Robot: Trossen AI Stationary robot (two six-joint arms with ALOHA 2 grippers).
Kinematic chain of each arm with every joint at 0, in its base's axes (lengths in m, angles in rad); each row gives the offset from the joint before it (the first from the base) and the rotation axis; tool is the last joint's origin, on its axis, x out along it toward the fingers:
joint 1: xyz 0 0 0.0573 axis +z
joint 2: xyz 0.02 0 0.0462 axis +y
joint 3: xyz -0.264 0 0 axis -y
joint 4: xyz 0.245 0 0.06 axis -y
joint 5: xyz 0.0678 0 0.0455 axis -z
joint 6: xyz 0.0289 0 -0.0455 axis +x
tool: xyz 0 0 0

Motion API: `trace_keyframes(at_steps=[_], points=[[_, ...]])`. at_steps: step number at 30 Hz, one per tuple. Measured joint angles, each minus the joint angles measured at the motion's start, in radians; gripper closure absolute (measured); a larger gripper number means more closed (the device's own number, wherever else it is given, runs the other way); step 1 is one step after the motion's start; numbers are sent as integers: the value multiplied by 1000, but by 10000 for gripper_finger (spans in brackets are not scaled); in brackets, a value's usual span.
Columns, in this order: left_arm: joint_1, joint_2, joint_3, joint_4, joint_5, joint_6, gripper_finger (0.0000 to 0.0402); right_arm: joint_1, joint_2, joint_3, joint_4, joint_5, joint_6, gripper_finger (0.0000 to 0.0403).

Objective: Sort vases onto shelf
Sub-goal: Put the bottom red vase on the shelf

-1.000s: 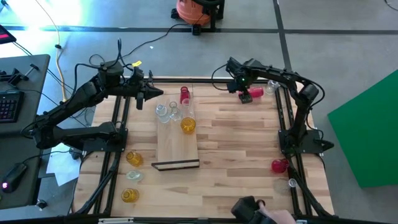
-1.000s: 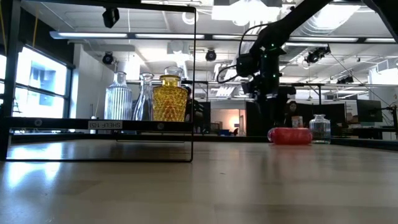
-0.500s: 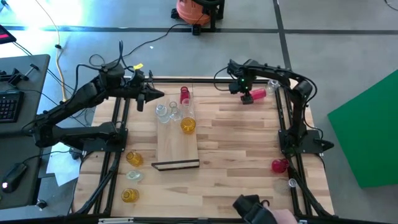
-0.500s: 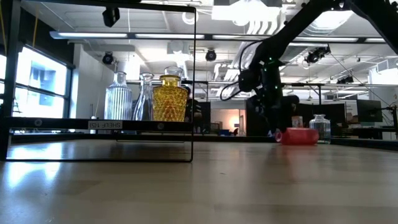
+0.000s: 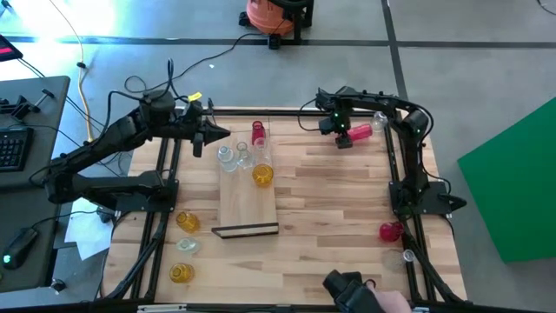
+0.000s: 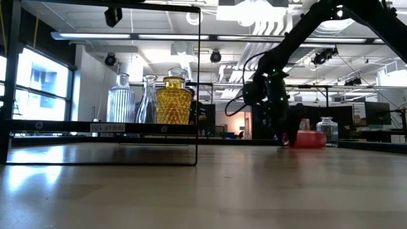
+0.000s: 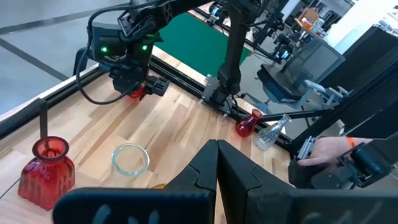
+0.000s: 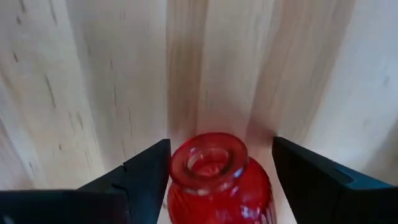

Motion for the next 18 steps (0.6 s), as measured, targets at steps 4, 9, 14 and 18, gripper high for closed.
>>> trace_keyframes(at_steps=[4,9,14,18], points=[[-15,0,0,0,-18,-6,401,-4,12,1,2,16,9,156],[-18,0,0,0,-18,-7,401,-2,12,2,0,42,6,214],[-18,0,0,0,-19,-7,401,-3,12,2,-5,48,15,285],[-18,0,0,0,-19,-7,401,5,12,2,-6,49,32,286]])
